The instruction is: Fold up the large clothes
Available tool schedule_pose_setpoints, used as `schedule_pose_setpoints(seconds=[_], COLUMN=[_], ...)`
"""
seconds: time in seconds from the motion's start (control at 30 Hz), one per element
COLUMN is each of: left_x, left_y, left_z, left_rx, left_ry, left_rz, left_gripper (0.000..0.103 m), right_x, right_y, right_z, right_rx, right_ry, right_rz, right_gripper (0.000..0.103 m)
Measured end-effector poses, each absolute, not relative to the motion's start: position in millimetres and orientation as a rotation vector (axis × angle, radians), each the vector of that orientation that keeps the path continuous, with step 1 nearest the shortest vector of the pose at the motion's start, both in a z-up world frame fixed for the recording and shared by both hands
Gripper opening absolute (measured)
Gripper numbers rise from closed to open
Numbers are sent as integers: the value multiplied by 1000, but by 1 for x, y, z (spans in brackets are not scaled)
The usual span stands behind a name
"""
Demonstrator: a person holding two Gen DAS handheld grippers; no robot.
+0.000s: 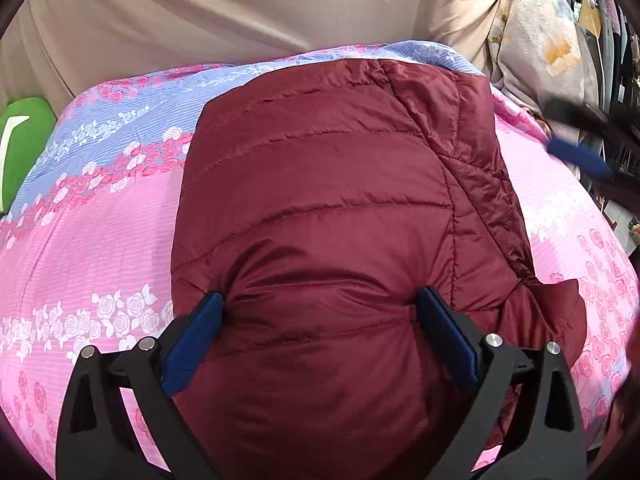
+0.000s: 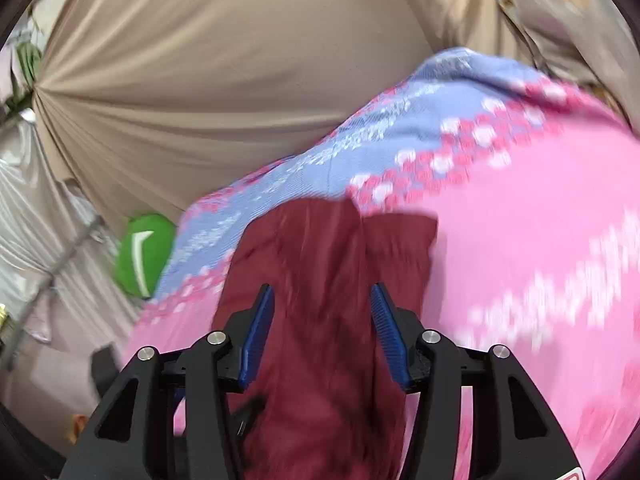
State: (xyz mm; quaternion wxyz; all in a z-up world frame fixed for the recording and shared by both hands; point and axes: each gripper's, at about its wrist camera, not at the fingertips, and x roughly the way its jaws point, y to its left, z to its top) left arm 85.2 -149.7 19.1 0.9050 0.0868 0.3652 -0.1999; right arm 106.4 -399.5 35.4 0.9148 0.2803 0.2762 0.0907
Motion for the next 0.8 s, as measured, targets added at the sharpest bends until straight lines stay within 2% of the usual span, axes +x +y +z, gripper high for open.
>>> schedule_pose_setpoints(seconds=[0.13, 0.2, 0.4, 0.67, 0.8], left_x=[86, 86, 89, 89, 90], left_y=[-150, -150, -150, -158, -161], left_z=[21, 22, 23, 20, 17], left_rx=[176, 172, 159, 191, 205], left_ry=[765, 770, 778, 764, 767], left_rz=[-413, -411, -418, -421, -402], left_gripper=[95, 95, 95, 98, 98], right_x=[167, 190, 198, 235, 233], right_y=[-404, -402, -404, -403, -405], right_z=[36, 33, 39, -49, -47], right_rx=[584, 575, 569, 501, 488], right_ry=[639, 667, 582, 809, 827], right_rz=[155, 155, 136, 3, -12], right_gripper=[50, 6, 3, 0, 0])
